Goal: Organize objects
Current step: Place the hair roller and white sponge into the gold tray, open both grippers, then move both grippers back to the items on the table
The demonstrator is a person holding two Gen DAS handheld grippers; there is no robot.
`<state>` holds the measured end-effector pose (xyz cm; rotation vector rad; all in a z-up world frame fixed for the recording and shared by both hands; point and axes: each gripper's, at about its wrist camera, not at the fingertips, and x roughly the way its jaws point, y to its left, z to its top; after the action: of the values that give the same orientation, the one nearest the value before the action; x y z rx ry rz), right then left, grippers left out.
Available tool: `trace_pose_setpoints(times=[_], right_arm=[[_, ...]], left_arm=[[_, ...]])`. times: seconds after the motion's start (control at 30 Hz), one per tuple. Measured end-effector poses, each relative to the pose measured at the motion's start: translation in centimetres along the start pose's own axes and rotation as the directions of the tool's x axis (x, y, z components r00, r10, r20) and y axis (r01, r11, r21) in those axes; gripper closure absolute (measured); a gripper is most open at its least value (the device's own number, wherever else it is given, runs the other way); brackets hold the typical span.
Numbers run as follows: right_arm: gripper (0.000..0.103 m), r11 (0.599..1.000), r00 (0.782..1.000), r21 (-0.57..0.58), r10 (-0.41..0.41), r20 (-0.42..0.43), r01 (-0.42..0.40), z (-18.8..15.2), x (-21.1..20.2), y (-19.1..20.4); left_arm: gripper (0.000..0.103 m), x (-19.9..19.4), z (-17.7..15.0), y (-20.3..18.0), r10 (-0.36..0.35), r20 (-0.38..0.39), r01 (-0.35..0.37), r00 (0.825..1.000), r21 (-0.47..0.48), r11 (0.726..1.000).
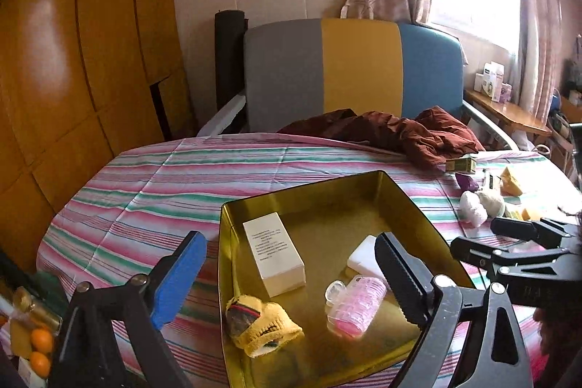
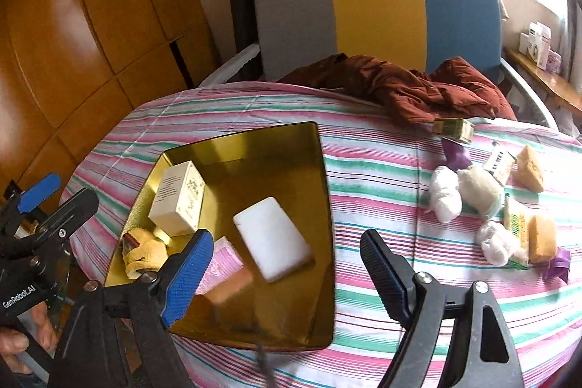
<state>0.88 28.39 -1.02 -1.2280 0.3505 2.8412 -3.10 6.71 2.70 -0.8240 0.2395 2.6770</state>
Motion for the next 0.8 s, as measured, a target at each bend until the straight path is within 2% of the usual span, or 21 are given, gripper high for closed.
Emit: trace_pose_setpoints(times=[0.4,0.8], right_arm=[[0.019,0.995,0.998,0.078,-0.066,0.007,0.065,-0.4,-0.6,-4.3],[0.019,0.971,0.986,0.18,-0.165,0.017,0.159,-0.3,-2.2,-10.5]], left_arm=[[0.008,0.1,-0.4,-2.3,-0.024,-0.017,0.025,1.0,0.061,0.998],[0.008,-0.2,-0.1,-4.4,-0.036,-0.007,0.036,0.999,0.121,0.992]])
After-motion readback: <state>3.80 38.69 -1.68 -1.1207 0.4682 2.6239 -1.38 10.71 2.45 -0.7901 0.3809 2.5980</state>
